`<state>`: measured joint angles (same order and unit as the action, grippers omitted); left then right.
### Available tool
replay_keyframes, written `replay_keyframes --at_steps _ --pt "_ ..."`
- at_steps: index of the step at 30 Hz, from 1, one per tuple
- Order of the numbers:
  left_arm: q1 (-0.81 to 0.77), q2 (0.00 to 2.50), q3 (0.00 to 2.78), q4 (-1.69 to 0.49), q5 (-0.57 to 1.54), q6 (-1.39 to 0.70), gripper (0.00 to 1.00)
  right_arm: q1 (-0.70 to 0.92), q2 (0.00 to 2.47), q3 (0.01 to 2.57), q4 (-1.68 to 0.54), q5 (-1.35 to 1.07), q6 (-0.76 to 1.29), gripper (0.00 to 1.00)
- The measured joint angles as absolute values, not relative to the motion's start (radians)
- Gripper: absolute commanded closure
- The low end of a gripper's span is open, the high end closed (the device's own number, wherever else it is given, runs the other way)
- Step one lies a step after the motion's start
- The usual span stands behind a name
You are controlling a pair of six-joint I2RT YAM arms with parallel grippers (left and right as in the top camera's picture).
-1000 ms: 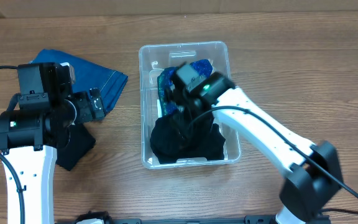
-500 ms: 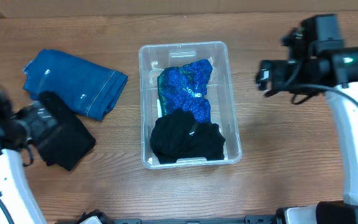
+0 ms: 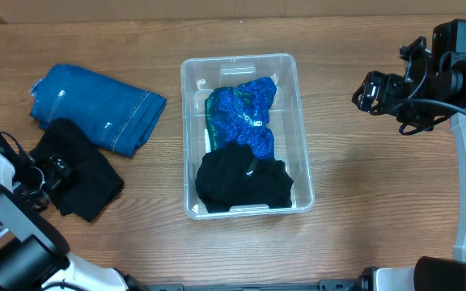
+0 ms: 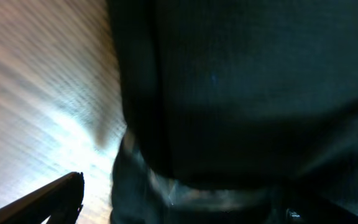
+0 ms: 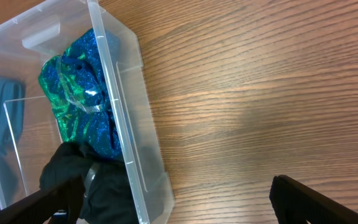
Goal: Pack container
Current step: 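Grasp the black cloth on the left with the left gripper, then lay the black cloth into the bin's right side and release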
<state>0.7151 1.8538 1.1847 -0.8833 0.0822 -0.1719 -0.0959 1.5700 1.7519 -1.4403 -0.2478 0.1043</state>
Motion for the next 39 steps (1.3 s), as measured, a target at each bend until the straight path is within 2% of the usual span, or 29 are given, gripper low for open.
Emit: replay_keyframes --at_steps 2,3,5,8,9,11,12,16,19,25,30,35,39 --pt "0.716 1.892 1.191 -0.865 0.124 -0.154 0.04 -0.096 1.57 1.752 -1.44 -0.248 0.104 0.0" --pt "0.721 1.905 1.198 -0.865 0.146 -0.145 0.12 -0.096 1.57 1.752 -1.441 -0.248 0.105 0.0" --pt "0.73 1.922 1.208 -0.868 0.191 -0.124 0.32 -0.096 1.57 1.752 -1.44 -0.249 0.104 0.0" --pt "0.733 1.933 1.215 -0.87 0.263 -0.104 0.55 -0.096 1.57 1.752 -1.441 -0.249 0.104 0.0" --pt "0.735 1.936 1.214 -0.874 0.297 -0.095 0.72 -0.096 1.57 1.752 -1.441 -0.249 0.104 0.0" --pt "0.735 1.938 1.215 -0.889 0.353 -0.097 0.93 -0.096 1.57 1.752 -1.44 -0.249 0.105 0.0" --pt "0.736 1.936 1.217 -0.902 0.382 -0.096 0.96 -0.096 1.57 1.752 -1.44 -0.249 0.104 0.0" --pt "0.73 1.897 1.216 -0.962 0.483 -0.097 0.96 -0.096 1.57 1.752 -1.438 -0.249 0.104 0.0" --pt "0.692 1.747 1.231 -1.023 0.569 -0.097 0.96 -0.096 1.57 1.752 -1.429 -0.249 0.104 0.0" --pt "0.491 1.449 1.428 -1.144 0.639 -0.097 0.96 -0.096 1.57 1.752 -1.429 -0.249 0.104 0.0" --pt "0.123 1.333 1.541 -1.067 0.612 -0.099 0.96 -0.096 1.57 1.752 -1.429 -0.249 0.105 0.0" --pt "-0.292 1.434 1.544 -0.843 0.54 -0.171 0.96 -0.096 1.57 1.752 -1.43 -0.249 0.104 0.0" --pt "-0.416 1.623 1.558 -0.713 0.509 -0.236 0.96 -0.096 1.57 1.752 -1.429 -0.251 0.104 0.0"
